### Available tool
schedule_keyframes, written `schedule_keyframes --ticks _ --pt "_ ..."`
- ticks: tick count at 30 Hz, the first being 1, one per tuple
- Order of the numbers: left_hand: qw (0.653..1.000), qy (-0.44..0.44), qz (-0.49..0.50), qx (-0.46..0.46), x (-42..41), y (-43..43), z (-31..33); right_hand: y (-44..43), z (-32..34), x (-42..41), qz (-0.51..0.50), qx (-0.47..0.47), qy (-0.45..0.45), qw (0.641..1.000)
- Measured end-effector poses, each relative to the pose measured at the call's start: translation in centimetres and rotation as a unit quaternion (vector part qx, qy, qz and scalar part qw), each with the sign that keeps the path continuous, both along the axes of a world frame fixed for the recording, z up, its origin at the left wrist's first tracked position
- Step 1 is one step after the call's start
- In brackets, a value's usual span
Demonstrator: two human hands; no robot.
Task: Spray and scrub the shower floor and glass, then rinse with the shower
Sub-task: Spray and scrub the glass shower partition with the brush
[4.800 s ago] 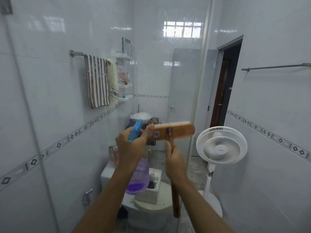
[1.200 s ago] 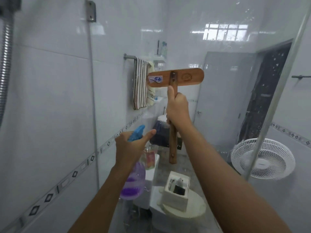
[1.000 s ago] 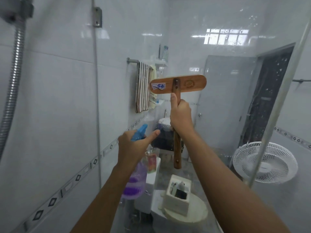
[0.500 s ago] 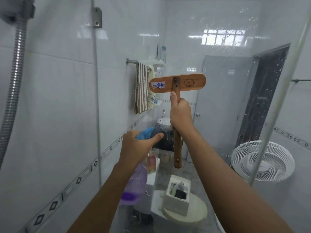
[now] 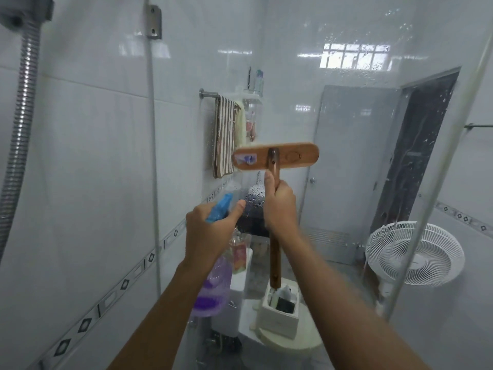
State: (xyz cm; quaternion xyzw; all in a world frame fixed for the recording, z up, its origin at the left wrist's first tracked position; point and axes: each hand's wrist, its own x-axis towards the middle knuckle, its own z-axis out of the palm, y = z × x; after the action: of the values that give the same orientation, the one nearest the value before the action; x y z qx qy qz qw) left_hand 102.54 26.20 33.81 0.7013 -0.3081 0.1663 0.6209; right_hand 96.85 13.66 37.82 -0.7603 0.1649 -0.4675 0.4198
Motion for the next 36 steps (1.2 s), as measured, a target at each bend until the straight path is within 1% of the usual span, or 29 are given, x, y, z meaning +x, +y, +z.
schedule_keyframes --ticks 2,5,7,9,10,14,16,17,19,23,25,27,29,32,34,36 --pt "1.000 -0.003 0.001 -0.017 0.3 0.1 -0.4 0.4 -5.6 0.4 0.025 0.048 0.012 0.998" --pt "1.000 0.000 0.007 -0.013 1.0 0.2 -1.3 1.3 -14.0 0.4 0.030 0.107 0.080 0.991" --pt "1.000 0.000 0.015 -0.007 1.5 0.5 -1.8 2.1 -16.2 0.5 0.026 0.109 0.112 0.987" --pt "1.000 0.001 0.021 -0.004 2.1 0.8 -2.0 2.3 -14.6 1.5 0.030 0.100 0.108 0.989" --pt "1.000 0.000 0.025 -0.003 2.4 1.0 -2.0 2.3 -12.6 2.1 0.038 0.091 0.095 0.991" --pt "0.999 0.006 0.042 -0.004 3.5 1.5 -2.2 2.4 -2.5 5.0 0.049 0.027 0.042 0.998" --pt "0.999 0.006 0.045 -0.006 3.6 1.8 -2.3 2.5 -0.1 5.8 0.044 0.009 0.020 0.999" --pt "0.999 0.008 0.047 -0.007 3.7 2.1 -2.5 2.6 -0.3 6.1 0.049 0.012 0.014 0.999" --pt "0.999 0.019 0.047 -0.012 4.0 2.6 -3.0 2.7 -3.9 6.4 0.063 0.042 0.024 0.997" --pt "0.998 0.034 0.051 -0.007 5.3 3.6 -4.3 3.4 -16.0 5.8 0.035 0.114 0.082 0.989" --pt "0.998 0.052 0.040 -0.006 5.6 4.2 -4.7 4.1 -18.5 5.5 0.023 0.115 0.093 0.989" --pt "0.998 0.059 0.034 0.004 5.9 4.6 -4.9 4.4 -16.3 6.2 0.028 0.118 0.092 0.988" --pt "0.997 0.070 0.029 0.006 6.1 4.9 -4.8 4.8 -11.5 7.2 0.044 0.087 0.078 0.992" --pt "0.996 0.087 0.018 -0.003 6.2 5.5 -4.2 5.0 -3.4 8.6 0.064 0.050 0.013 0.997" --pt "0.995 0.095 0.024 -0.001 6.2 5.8 -3.7 4.8 0.9 9.0 0.038 0.020 0.003 0.999" --pt "0.995 0.094 0.033 -0.003 6.5 6.1 -3.3 4.3 3.2 9.3 0.026 -0.007 0.002 1.000"
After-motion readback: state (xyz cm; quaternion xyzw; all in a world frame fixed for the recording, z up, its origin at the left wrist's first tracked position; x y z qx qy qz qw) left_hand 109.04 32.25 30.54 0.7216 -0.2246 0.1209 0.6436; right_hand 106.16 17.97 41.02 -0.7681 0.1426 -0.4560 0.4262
